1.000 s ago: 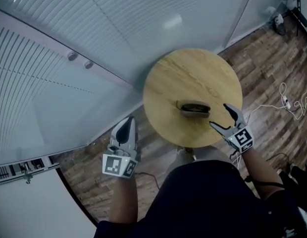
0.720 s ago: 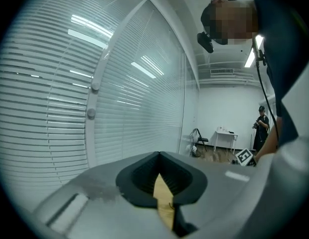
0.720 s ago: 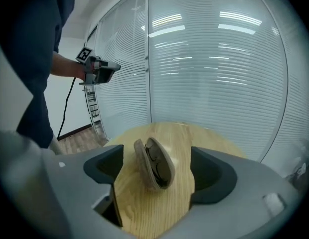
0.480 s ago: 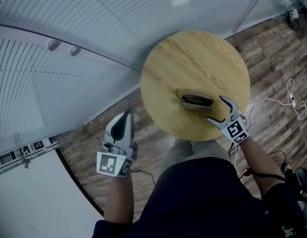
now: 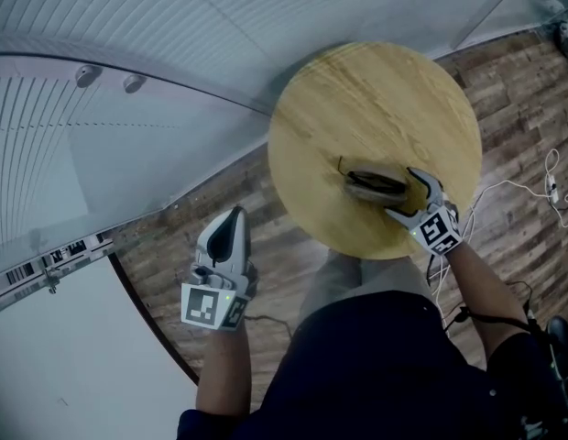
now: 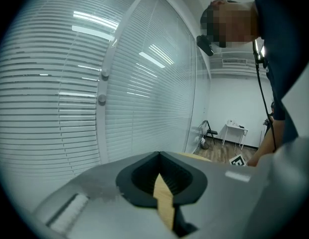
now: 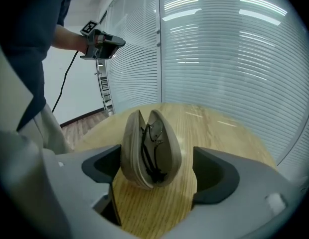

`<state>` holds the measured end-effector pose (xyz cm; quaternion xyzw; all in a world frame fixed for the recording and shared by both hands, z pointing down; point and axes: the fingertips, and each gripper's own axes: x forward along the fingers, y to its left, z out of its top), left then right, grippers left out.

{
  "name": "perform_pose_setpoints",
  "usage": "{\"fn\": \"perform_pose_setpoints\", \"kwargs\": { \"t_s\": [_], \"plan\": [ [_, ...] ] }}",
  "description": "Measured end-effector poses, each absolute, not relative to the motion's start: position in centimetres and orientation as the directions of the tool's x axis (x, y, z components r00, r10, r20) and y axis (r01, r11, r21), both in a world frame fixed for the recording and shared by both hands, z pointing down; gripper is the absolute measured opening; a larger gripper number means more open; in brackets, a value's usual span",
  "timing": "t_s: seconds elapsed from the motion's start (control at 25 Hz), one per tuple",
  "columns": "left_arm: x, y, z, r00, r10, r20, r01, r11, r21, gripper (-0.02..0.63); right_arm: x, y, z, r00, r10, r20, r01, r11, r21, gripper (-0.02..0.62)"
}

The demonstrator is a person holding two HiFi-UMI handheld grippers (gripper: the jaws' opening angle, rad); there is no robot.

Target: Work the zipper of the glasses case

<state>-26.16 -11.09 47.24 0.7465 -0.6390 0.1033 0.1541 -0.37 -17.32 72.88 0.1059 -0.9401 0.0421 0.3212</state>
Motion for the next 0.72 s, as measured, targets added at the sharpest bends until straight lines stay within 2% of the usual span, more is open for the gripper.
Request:
{"fn": "perform_pose_setpoints", "kwargs": {
  "t_s": [0.32,0.72],
  "plan": [
    [-26.4,-10.4,48.1,0.132,-0.911,0.391,-0.99,-0.104,0.093,0.003,-1.8,-17.2,74.6,-0.766,-0.079,0.638,-0.117,0.993,-0.017,0.446],
    [-25.8,-10.8,47.9,0.109,-0.912,0.395,-0.993,-0.079,0.09,0.003,-2.7,-17.0,75.7,-0.772,-0.017,0.636,-0.089,0.993,-0.082,0.446]
  ]
}}
